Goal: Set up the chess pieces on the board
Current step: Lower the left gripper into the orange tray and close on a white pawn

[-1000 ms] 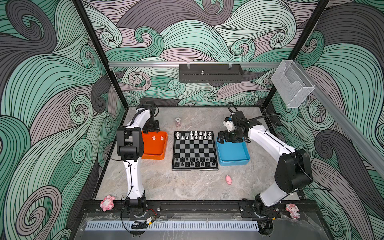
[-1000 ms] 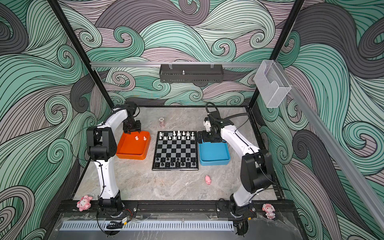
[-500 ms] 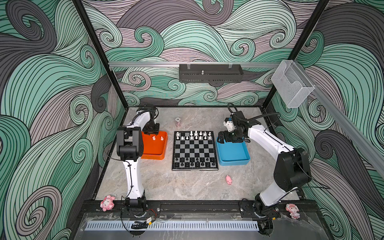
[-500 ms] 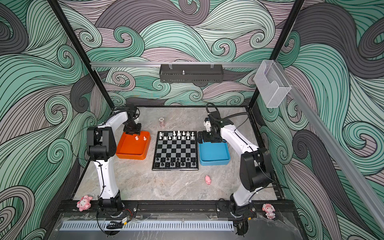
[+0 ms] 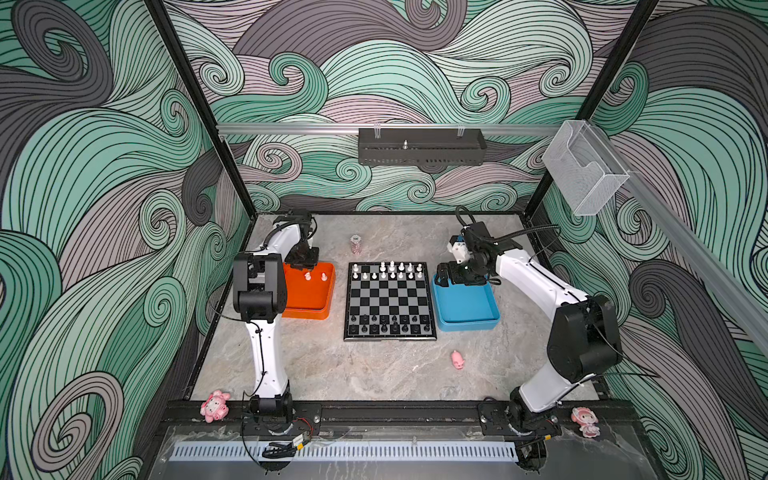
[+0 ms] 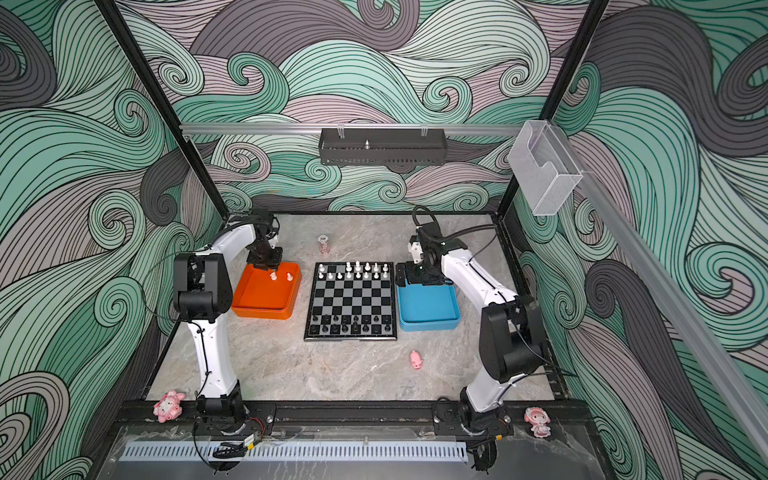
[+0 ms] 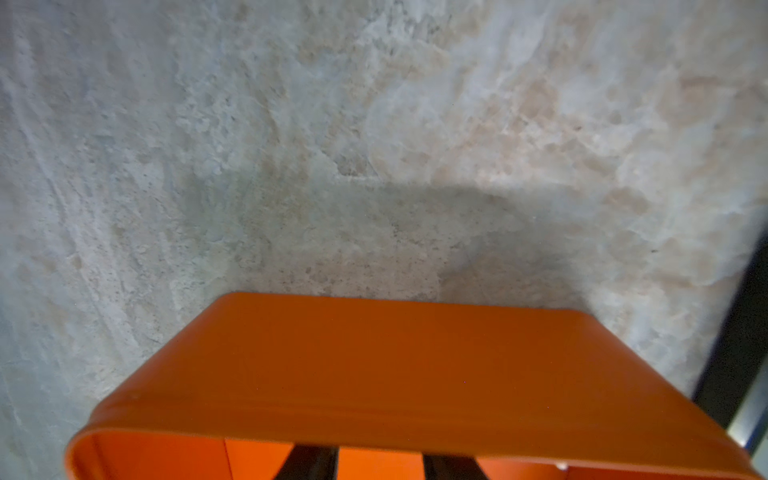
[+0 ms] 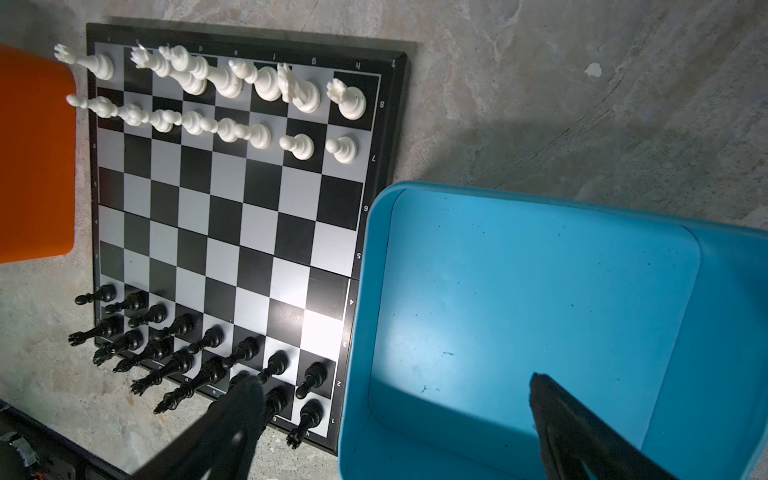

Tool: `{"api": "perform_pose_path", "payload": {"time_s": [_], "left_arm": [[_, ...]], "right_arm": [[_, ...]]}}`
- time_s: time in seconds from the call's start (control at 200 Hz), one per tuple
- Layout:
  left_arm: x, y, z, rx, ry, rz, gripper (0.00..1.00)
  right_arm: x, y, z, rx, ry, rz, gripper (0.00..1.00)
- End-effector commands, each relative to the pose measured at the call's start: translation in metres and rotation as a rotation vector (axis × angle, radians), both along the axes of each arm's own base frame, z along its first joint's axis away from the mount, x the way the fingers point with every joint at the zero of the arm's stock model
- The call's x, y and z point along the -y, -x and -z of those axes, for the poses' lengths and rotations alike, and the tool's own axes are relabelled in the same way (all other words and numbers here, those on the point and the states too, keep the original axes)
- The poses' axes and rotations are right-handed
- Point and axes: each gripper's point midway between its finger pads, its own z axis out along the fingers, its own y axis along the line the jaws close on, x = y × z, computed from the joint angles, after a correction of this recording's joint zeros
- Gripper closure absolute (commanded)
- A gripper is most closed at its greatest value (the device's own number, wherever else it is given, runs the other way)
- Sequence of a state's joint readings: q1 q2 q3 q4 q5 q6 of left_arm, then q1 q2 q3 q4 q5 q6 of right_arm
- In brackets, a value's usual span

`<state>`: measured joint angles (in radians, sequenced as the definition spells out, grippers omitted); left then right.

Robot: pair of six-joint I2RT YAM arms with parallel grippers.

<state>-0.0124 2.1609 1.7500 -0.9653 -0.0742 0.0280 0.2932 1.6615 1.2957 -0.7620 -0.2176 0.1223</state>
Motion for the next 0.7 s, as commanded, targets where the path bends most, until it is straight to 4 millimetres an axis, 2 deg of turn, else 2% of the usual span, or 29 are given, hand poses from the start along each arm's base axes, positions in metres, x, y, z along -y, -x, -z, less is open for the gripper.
{"api": "perform_pose_path", "payload": {"time_s": [0.0, 0.345, 0.691], "left_arm": [[-0.0007, 0.0047, -0.0054, -0.004, 0.002, 0.023, 0.64], [0.0017, 0.0072, -0.0024, -0.009, 0.007, 0.028, 0.62], [0.005, -0.001, -0.0036, 0.024, 0.002, 0.016, 0.71]], "right_arm": [[-0.0012, -0.0036, -0.0035, 0.002, -0.004, -0.011, 0.01], [0.0004, -0.002, -0.0049, 0.007, -0.002, -0.011, 0.01], [0.002, -0.0015, -0.0066, 0.013, 0.002, -0.007, 0.01]]}}
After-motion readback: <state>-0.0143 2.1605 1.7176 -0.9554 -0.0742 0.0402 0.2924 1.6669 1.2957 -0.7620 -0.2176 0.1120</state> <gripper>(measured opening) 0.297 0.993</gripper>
